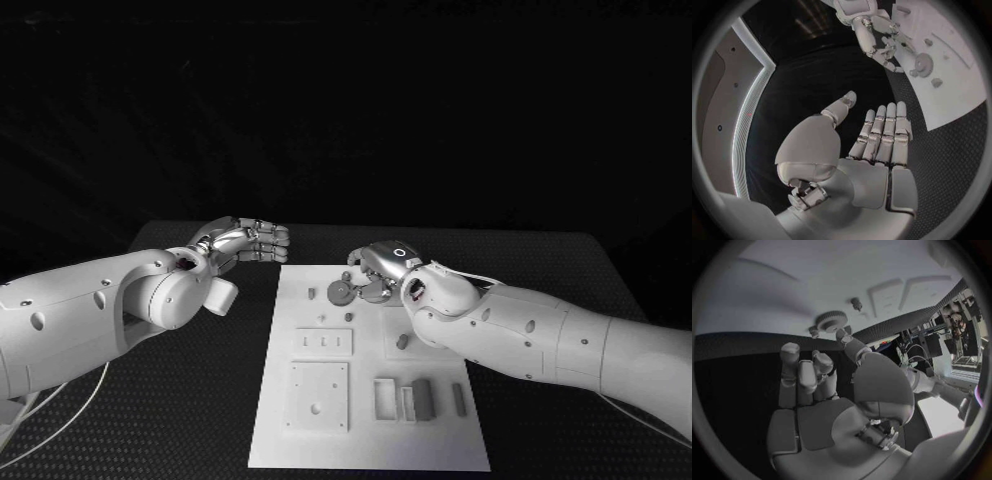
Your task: Assemble the parts on the task board
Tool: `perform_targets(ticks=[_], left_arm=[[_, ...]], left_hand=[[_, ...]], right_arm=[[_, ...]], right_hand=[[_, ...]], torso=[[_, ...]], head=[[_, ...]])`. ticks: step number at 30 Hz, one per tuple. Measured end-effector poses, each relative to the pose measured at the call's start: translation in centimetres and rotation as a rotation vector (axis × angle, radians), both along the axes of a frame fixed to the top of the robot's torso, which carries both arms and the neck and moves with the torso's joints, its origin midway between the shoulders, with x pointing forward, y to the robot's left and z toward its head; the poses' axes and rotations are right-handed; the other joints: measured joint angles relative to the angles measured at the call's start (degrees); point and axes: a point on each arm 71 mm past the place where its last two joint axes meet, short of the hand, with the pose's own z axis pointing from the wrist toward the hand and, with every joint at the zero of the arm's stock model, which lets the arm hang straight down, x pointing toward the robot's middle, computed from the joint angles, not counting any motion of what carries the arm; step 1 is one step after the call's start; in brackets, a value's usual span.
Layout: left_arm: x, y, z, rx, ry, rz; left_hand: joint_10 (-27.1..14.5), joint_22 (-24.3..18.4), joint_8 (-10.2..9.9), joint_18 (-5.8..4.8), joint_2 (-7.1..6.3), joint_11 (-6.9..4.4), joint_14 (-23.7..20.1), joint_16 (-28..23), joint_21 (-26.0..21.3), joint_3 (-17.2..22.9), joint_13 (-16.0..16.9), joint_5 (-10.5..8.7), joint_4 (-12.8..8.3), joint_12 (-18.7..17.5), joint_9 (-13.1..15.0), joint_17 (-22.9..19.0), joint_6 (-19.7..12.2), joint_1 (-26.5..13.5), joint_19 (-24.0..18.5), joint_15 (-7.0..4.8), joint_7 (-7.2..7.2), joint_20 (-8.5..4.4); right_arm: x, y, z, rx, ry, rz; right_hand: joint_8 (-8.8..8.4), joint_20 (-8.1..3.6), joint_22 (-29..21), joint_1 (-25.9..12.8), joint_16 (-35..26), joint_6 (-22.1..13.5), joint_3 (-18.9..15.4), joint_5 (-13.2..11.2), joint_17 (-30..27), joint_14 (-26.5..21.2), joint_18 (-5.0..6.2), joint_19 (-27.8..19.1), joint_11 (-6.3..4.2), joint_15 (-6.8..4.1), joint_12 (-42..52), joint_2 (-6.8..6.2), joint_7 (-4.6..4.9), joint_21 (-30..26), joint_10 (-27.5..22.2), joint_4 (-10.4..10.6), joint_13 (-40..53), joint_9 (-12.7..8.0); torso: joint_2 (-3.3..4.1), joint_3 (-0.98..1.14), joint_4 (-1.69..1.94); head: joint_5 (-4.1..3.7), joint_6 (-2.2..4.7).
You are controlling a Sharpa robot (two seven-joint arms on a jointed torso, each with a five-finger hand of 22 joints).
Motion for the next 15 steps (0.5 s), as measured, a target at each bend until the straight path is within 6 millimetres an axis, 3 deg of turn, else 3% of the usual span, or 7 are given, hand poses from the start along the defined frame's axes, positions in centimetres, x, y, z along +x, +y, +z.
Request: perform_targets(ticks=[8, 15], left_arm=[[-0.1, 0.2, 0.0, -0.003, -0.004, 0.0], [-0.2, 0.4, -0.4, -0.003, -0.001, 0.005]], left_hand=[[0.0, 0.0, 0.0, -0.03, 0.0, 0.0, 0.0, -0.22, 0.0, 0.0, 0.0, 0.0, 0.0, 0.0, 0.0, 0.11, 0.0, 0.0, 0.0, 0.0, 0.0, 0.0], [0.0, 0.0, 0.0, -0.1, 0.0, 0.0, 0.0, -0.22, 0.0, 0.0, 0.0, 0.0, 0.0, 0.0, 0.0, 0.11, 0.0, 0.0, 0.0, 0.0, 0.0, 0.0]], right_arm=[[0.5, -4.5, 3.8, 0.084, -0.012, -0.007], [1.5, -10.2, 5.0, 0.133, 0.056, -0.047]], right_hand=[[0.82, 0.08, 0.0, 0.77, 0.0, 1.3, -0.09, 0.0, -1.52, -0.48, -0.03, 0.1, -0.26, -0.8, 0.0, 0.31, -0.56, 0.0, -0.23, -0.57, -0.2, 0.32], [0.82, 0.22, 0.0, 0.77, 0.0, 1.42, -0.63, 0.0, -2.53, -1.61, -0.03, -0.45, -0.67, -0.9, 0.0, 0.31, -0.68, -0.24, -0.64, -1.13, -0.2, 0.38]], torso=[[0.04, 0.08, -0.24], [0.04, 0.47, -0.84]], head=[[-0.2, 0.55], [-0.23, 1.09]])
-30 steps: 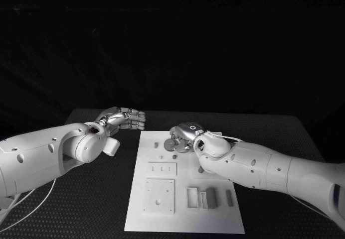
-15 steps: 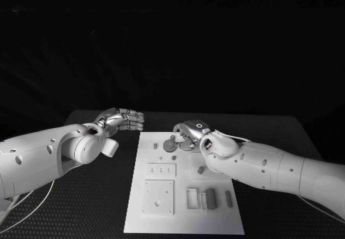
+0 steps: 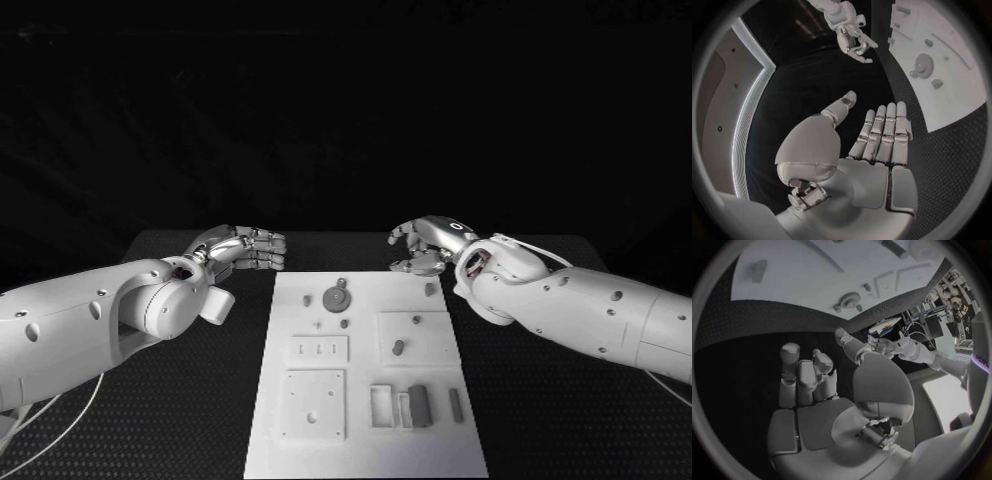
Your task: Assemble the parts on the task board
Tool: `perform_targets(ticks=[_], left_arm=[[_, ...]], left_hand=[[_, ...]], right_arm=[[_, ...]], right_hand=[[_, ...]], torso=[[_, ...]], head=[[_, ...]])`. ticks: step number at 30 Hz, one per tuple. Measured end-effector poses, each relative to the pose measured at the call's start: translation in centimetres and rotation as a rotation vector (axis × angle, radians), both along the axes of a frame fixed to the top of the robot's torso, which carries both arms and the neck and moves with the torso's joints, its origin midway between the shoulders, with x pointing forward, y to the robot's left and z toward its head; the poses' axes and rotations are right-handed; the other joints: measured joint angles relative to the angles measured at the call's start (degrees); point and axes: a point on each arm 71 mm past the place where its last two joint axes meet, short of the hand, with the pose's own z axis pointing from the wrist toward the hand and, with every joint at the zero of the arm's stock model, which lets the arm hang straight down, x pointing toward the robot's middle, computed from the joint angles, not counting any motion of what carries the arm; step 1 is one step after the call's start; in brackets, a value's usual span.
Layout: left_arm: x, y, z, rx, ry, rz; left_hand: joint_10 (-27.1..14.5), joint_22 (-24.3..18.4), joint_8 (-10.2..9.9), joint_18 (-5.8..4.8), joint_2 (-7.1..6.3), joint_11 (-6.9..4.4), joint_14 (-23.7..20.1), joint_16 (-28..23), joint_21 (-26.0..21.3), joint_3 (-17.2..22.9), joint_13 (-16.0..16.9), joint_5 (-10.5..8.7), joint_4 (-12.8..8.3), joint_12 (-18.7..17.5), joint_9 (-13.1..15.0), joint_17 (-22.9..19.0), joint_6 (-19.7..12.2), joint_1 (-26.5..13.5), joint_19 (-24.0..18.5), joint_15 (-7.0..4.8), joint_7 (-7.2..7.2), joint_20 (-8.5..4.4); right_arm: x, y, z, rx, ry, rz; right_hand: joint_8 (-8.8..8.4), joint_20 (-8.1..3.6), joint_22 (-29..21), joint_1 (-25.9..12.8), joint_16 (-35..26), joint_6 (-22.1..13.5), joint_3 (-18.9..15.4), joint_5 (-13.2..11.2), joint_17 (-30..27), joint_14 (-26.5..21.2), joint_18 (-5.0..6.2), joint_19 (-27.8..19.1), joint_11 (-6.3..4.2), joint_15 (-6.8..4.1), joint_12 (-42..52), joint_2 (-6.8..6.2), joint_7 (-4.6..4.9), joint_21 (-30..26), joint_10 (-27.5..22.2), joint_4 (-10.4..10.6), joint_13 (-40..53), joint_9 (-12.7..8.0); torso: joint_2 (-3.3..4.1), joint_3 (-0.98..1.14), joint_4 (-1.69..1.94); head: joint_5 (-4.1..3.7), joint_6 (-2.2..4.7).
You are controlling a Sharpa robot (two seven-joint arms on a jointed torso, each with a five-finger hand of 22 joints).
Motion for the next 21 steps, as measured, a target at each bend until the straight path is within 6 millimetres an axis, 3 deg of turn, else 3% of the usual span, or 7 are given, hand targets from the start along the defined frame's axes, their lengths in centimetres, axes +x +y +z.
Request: perform_targets(ticks=[5, 12, 21], left_arm=[[-0.1, 0.1, -0.5, 0.001, 0.007, 0.002], [0.0, 0.1, -0.6, 0.001, 0.009, 0.004], [0.0, 0.2, -1.0, 0.003, 0.014, 0.007]], left_hand=[[0.0, 0.0, 0.0, -0.05, 0.0, 0.0, 0.0, 0.0, 0.0, 0.0, 0.0, 0.0, 0.0, 0.0, 0.0, 0.0, 0.0, 0.0, 0.0, 0.0, 0.0, 0.0], [0.0, 0.0, 0.0, -0.32, 0.0, 0.0, 0.0, 0.0, 0.0, 0.0, 0.0, 0.0, 0.0, 0.0, 0.0, -0.01, 0.0, 0.0, 0.0, 0.0, 0.0, 0.0], [0.0, -0.04, 0.0, -0.34, 0.0, 0.0, 0.0, 0.0, 0.0, 0.0, 0.0, 0.0, 0.0, 0.0, 0.01, -0.02, 0.0, 0.0, 0.0, 0.0, 0.0, 0.0]], right_arm=[[1.0, -3.9, -0.5, 0.001, 0.068, -0.034], [1.6, -6.2, -1.4, -0.015, 0.142, -0.024], [1.8, -8.2, -4.4, -0.04, 0.203, -0.05]], right_hand=[[0.18, 0.18, 0.0, 0.23, 0.0, 0.12, 0.05, 0.0, -0.32, -0.19, 0.0, -0.21, -0.19, -0.19, 0.0, 0.23, -0.12, 0.0, -0.19, -0.42, 0.0, 0.01], [0.29, 0.4, 0.0, 1.28, 0.0, 0.18, -0.13, 0.0, -0.55, -1.43, 0.04, -1.22, -0.99, -0.86, 0.0, 0.82, -1.03, -0.27, -1.02, -2.03, 0.15, 0.09], [0.29, 0.6, 0.0, 1.75, 0.01, -0.43, -0.39, 0.0, -0.89, -1.95, 0.28, -1.43, -1.39, -1.35, 0.0, 0.99, -1.63, -0.27, -1.44, -2.29, 0.21, 0.08]], torso=[[-0.08, 0.36, -0.5], [-0.19, 0.82, -0.85], [-0.23, 0.82, -0.9]], head=[[-0.11, 0.23], [-0.28, 0.37], [-0.57, 0.12]])
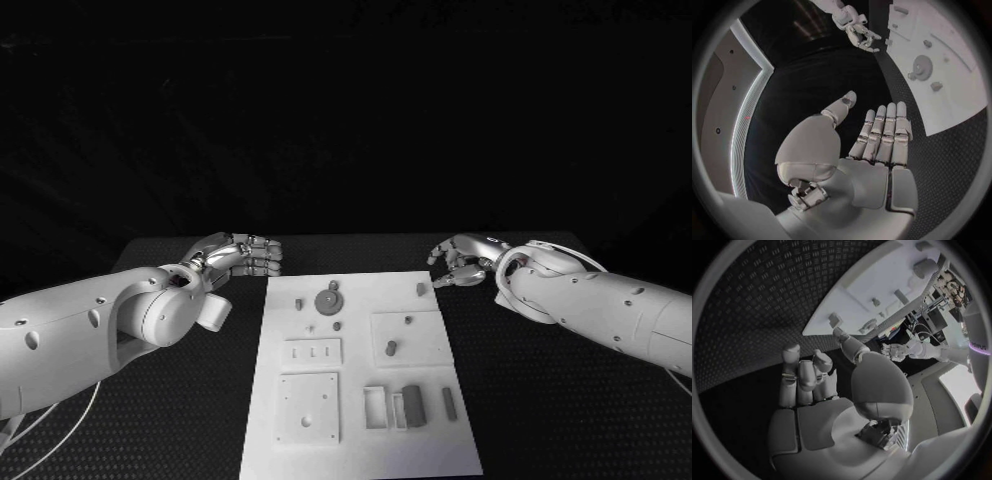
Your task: Assemble the parts on the task board
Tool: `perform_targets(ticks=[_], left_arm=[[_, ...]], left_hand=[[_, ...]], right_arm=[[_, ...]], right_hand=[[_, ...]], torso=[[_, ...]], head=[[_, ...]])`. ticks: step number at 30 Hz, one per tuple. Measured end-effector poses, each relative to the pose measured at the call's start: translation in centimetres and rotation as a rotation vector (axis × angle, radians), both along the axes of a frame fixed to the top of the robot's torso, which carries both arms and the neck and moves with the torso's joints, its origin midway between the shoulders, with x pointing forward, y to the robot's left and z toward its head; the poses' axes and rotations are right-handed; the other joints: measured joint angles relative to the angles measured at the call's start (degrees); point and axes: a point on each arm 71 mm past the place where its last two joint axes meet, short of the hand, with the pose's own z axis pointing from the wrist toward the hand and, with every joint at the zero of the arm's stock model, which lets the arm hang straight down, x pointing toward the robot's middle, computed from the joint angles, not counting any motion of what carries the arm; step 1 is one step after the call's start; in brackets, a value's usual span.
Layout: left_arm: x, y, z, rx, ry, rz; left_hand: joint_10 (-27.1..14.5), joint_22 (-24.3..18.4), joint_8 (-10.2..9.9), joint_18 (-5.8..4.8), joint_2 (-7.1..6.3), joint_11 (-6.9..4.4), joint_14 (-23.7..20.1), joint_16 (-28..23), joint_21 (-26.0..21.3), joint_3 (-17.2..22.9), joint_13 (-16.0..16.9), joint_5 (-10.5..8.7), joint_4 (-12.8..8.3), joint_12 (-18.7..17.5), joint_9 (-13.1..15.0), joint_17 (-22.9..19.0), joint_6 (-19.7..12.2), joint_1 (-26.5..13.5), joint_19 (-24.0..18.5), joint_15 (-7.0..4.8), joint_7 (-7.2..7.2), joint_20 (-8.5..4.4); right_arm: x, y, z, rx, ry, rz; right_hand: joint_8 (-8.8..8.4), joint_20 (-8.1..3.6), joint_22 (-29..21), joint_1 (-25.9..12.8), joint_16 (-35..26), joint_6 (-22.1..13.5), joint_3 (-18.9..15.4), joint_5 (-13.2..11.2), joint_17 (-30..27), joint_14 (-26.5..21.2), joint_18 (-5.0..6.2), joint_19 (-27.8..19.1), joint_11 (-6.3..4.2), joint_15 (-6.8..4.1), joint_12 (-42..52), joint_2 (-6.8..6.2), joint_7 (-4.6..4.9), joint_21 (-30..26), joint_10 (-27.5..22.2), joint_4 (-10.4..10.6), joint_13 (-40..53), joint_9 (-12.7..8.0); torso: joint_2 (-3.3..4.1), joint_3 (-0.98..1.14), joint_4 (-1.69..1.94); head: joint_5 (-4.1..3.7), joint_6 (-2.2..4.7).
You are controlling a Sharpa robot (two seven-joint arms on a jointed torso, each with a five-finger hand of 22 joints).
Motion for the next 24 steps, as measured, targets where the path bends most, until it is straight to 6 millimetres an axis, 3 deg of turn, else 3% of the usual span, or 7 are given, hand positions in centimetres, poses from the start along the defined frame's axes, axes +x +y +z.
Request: perform_targets(ticks=[12, 24], left_arm=[[0.0, 0.1, -0.3, 0.002, 0.005, 0.002], [0.0, 0.1, -0.3, 0.001, 0.007, -0.001]], left_hand=[[0.0, 0.01, 0.0, -0.04, 0.0, 0.0, 0.0, 0.0, 0.0, 0.0, 0.0, 0.0, 0.0, 0.0, -0.05, -0.01, 0.0, 0.0, 0.0, 0.0, 0.0, 0.0], [0.0, 0.01, 0.0, -0.1, 0.0, 0.0, 0.0, 0.0, 0.0, 0.0, 0.0, 0.0, 0.0, 0.0, -0.04, 0.04, 0.0, 0.0, 0.0, 0.0, 0.0, 0.0]], right_arm=[[-0.3, 0.2, -2.5, -0.028, 0.031, 0.018], [-0.4, 1.4, -3.0, -0.031, 0.033, 0.049]], right_hand=[[0.0, 0.22, 0.0, 0.22, 0.0, -0.32, 0.0, 0.0, -0.12, -0.19, 0.74, -0.21, 0.0, -0.19, 0.0, -0.24, -0.31, 0.0, 0.0, 0.0, 0.0, -0.01], [0.29, 0.22, 0.0, 0.27, 0.0, -0.32, 0.0, 0.0, 0.19, -0.19, 0.76, -0.2, 0.0, -0.19, 0.0, 0.19, -0.31, 0.01, 0.0, 0.0, 0.1, 0.07]], torso=[[-0.03, -0.16, 0.17], [-0.02, -0.34, 0.1]], head=[[0.17, -0.55], [0.33, -0.78]])
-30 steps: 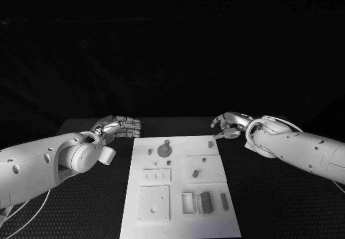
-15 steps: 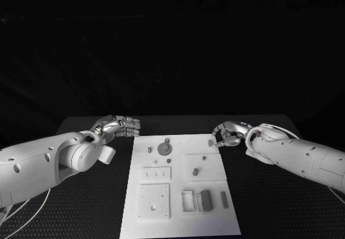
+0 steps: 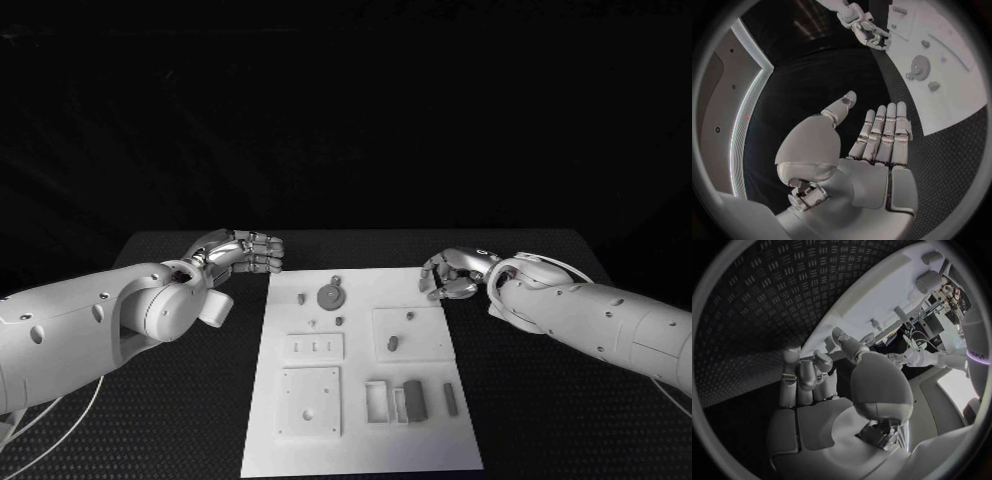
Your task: Assemble the parts on the task board
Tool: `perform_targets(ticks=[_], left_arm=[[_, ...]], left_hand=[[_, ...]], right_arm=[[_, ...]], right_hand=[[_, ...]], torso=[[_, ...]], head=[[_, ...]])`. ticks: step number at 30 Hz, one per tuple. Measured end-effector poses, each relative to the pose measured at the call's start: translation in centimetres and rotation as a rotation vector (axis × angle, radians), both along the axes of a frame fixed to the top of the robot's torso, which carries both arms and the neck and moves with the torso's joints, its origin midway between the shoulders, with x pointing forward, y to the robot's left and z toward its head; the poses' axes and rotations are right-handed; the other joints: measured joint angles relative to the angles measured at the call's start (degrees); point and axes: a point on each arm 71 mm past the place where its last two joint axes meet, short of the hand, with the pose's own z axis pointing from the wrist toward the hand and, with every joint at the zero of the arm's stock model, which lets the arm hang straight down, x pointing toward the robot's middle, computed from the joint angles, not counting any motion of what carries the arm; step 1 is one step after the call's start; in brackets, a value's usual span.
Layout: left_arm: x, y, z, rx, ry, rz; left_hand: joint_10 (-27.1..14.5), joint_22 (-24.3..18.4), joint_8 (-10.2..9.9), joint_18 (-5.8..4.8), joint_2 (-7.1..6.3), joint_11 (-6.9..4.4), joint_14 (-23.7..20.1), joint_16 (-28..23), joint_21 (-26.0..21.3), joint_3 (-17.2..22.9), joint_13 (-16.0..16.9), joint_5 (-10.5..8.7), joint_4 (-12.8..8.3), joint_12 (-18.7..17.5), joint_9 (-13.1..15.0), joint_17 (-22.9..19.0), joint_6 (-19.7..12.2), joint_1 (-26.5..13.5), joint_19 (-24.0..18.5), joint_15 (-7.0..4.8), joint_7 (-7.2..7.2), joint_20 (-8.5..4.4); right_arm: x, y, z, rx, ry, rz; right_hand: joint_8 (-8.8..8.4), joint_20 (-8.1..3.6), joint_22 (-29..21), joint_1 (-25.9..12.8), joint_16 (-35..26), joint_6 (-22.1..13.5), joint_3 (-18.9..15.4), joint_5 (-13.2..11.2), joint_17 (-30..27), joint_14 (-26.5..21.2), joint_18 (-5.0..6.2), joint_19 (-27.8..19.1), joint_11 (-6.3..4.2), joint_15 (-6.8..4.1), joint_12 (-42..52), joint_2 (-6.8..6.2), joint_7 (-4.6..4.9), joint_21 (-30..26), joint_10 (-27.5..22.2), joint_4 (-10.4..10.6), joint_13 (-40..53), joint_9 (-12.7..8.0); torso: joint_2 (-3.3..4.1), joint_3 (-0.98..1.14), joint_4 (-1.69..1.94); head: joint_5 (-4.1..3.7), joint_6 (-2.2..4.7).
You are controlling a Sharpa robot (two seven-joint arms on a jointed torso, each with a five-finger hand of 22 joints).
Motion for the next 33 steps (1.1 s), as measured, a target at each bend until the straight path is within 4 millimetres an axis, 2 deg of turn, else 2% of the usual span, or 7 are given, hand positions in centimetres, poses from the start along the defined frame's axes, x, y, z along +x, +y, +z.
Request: perform_targets(ticks=[10, 13, 14, 16, 33], left_arm=[[-0.02, 0.02, 0.0, 0.0, 0.001, -0.001], [-0.03, 0.05, 0.0, 0.0, 0.001, -0.001], [-0.03, 0.06, 0.0, 0.0, 0.001, -0.001], [-0.04, 0.06, 0.0, 0.0, 0.001, -0.001], [-0.04, 0.03, -0.01, -0.001, 0.001, -0.002]], left_hand=[[0.0, 0.01, 0.0, -0.31, 0.0, 0.0, 0.0, 0.0, 0.0, 0.0, 0.0, 0.0, 0.0, 0.0, 0.0, -0.01, 0.0, 0.0, 0.0, 0.0, 0.0, 0.0], [0.0, 0.01, 0.0, 0.2, 0.0, 0.0, 0.0, 0.0, 0.0, 0.0, 0.0, 0.0, 0.0, 0.0, 0.01, -0.01, 0.0, 0.0, 0.0, 0.0, 0.0, 0.0], [0.0, 0.01, 0.0, 0.29, 0.0, 0.0, 0.0, 0.0, 0.0, 0.0, 0.0, 0.0, 0.0, 0.0, 0.01, -0.01, 0.0, 0.0, 0.0, 0.0, 0.0, 0.0], [0.0, 0.01, 0.0, 0.51, 0.0, 0.0, 0.0, 0.0, 0.0, 0.0, 0.0, 0.0, 0.0, 0.0, 0.01, -0.01, 0.0, 0.0, 0.0, 0.0, 0.0, 0.0], [0.0, 0.01, 0.0, 0.5, 0.0, 0.0, 0.0, 0.0, 0.0, 0.0, 0.0, 0.0, 0.0, 0.0, 0.01, -0.03, 0.0, 0.0, 0.0, 0.0, 0.0, 0.0]], right_arm=[[0.04, 0.69, -0.34, 0.004, 0.0, 0.014], [0.03, 0.78, -0.37, 0.005, -0.001, 0.016], [0.03, 0.77, -0.37, 0.005, -0.002, 0.016], [0.04, 0.77, -0.37, 0.005, -0.003, 0.016], [0.12, 0.91, -0.35, 0.006, -0.008, 0.013]], right_hand=[[0.88, 0.0, 0.0, -0.31, 0.0, 1.06, -0.33, 0.0, 0.4, 0.01, 0.01, 0.0, 0.0, 0.01, 0.0, 1.17, 0.5, 0.0, 0.01, 0.01, 0.02, 0.37], [0.88, 0.0, 0.0, -0.32, 0.0, 1.12, -0.33, 0.0, 0.55, 0.01, 0.0, 0.0, -0.01, 0.01, 0.0, 1.65, 0.56, 0.0, 0.01, 0.01, 0.07, 0.38], [1.09, 0.01, 0.0, -0.38, 0.0, 1.39, -0.33, 0.0, 0.6, 0.12, 0.01, 0.0, -0.01, 0.11, 0.0, 1.71, 0.34, 0.0, 0.01, 0.01, 0.07, 0.37], [1.25, 0.01, 0.0, -0.38, 0.0, 1.61, -0.33, 0.0, 0.6, 0.22, 0.01, 0.01, -0.01, 0.2, 0.0, 1.71, 0.54, 0.01, 0.01, 0.01, 0.07, 0.41], [1.92, 0.01, 0.0, -0.9, -0.01, 3.13, -0.49, 0.0, 1.09, 0.44, 0.0, 0.01, -0.01, 0.4, 0.0, 2.67, 0.68, 0.02, 0.02, 0.17, 0.06, 0.55]], torso=[[-0.05, -0.05, 0.03], [-0.05, -0.05, 0.03], [-0.05, -0.04, 0.03], [-0.05, -0.03, 0.03], [-0.03, 0.07, -0.07]], head=[[0.19, -0.3], [0.24, -0.32], [0.26, -0.33], [0.3, -0.35], [0.45, -0.53]])
